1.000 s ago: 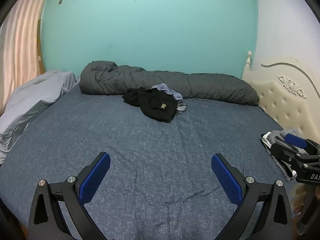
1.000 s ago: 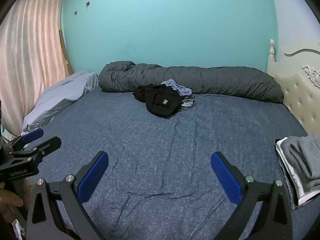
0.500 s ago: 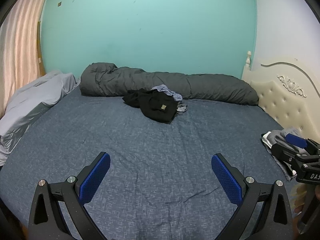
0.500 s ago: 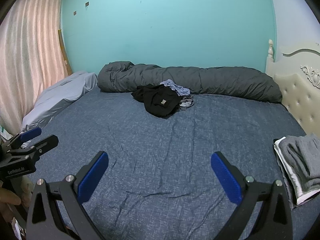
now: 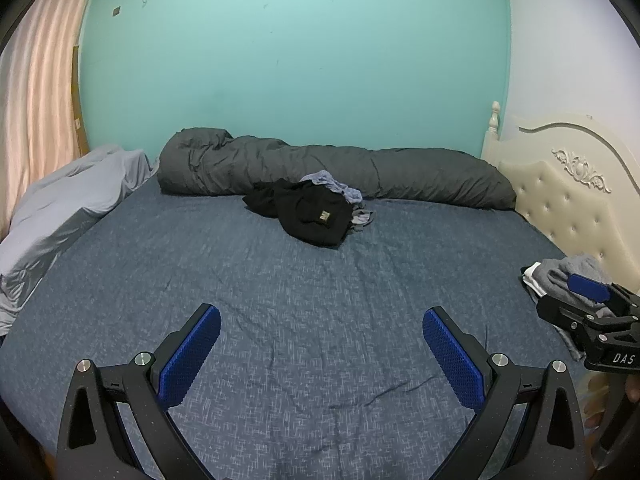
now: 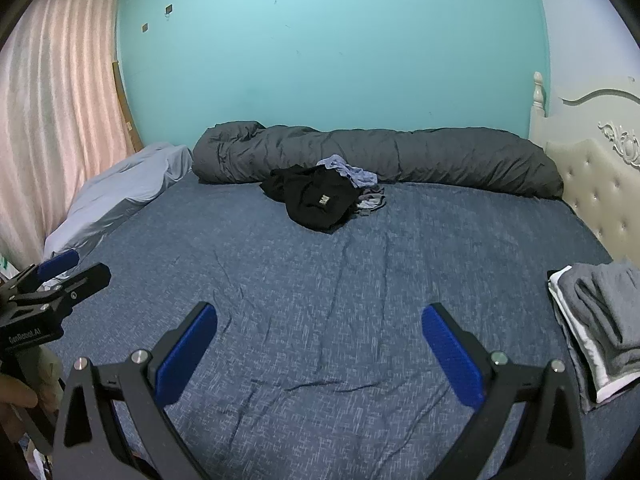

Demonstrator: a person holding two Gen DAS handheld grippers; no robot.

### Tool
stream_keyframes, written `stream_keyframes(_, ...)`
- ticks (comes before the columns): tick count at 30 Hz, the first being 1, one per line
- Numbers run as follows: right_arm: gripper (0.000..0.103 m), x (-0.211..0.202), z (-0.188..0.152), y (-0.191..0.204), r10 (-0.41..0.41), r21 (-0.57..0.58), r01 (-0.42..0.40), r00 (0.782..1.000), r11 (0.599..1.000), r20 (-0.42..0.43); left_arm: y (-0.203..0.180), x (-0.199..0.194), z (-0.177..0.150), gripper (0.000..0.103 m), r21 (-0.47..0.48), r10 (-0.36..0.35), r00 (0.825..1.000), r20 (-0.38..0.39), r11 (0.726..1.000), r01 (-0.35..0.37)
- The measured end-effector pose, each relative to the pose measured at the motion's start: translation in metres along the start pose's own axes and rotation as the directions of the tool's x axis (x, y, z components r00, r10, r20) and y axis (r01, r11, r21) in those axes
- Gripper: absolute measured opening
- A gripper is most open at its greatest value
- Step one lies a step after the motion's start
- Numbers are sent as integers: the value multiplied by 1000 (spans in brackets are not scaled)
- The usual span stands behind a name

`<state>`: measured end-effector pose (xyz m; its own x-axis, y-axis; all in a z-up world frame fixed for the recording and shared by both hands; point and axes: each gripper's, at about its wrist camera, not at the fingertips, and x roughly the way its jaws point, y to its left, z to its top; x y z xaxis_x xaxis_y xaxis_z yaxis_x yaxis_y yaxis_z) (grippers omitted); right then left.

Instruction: Fold clothes

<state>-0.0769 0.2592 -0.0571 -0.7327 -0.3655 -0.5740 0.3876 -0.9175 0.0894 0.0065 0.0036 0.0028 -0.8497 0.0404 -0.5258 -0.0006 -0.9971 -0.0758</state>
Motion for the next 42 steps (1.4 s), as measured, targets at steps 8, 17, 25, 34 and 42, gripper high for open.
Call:
stream_keyframes(8, 103, -1, 2, -6, -4, 7, 4, 1000, 1000, 1, -1, 1, -1, 103, -1, -2, 1000, 0, 1000, 2)
stream_keyframes(17, 103, 1, 2, -5, -5, 6, 5, 1000, 1000, -4, 0, 0, -1, 103, 2, -3, 1000, 1, 1000, 3)
stream_keyframes(25, 103, 2, 2, -5, -8, 6, 8, 1000, 1000, -1, -2, 2, 1, 103, -1, 2, 1000, -2, 1000, -2)
stream_keyframes(34, 103, 4, 3, -7, -8, 4, 8, 1000, 1000, -7, -2, 4, 1, 103, 0, 3, 1000, -2, 1000, -3)
stream_keyframes(42, 103, 7, 2, -11, -7, 8, 7, 1000, 1000, -10, 0, 8, -1, 103, -9, 3, 1000, -4, 1000, -3)
